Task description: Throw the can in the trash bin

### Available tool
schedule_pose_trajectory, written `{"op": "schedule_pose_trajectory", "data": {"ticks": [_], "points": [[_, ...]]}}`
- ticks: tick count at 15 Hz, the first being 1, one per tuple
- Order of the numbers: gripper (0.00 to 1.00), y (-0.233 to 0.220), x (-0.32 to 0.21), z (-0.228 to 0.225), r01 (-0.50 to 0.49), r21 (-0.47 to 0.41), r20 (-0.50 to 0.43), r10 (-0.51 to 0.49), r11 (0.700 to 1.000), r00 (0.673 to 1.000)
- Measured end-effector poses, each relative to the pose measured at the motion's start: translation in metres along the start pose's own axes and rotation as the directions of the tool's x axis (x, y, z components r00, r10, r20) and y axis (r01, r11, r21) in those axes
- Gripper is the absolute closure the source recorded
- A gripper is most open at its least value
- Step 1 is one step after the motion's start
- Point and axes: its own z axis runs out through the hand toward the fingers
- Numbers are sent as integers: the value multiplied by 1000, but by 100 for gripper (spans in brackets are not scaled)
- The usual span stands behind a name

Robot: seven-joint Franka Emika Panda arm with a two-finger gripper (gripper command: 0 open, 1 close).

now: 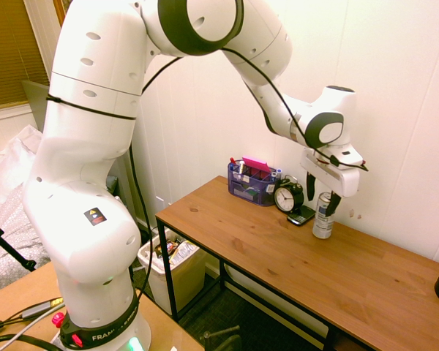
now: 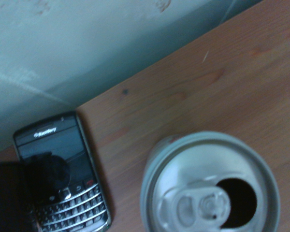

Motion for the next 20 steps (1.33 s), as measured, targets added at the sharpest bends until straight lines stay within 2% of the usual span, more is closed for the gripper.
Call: {"op": "schedule_pose_trajectory", "data": {"ticks": [6, 20], "points": [[100, -10, -1, 5, 14, 52, -39, -12, 999, 999], [100, -18, -4, -4, 26, 63, -45, -23, 998, 999]]}}
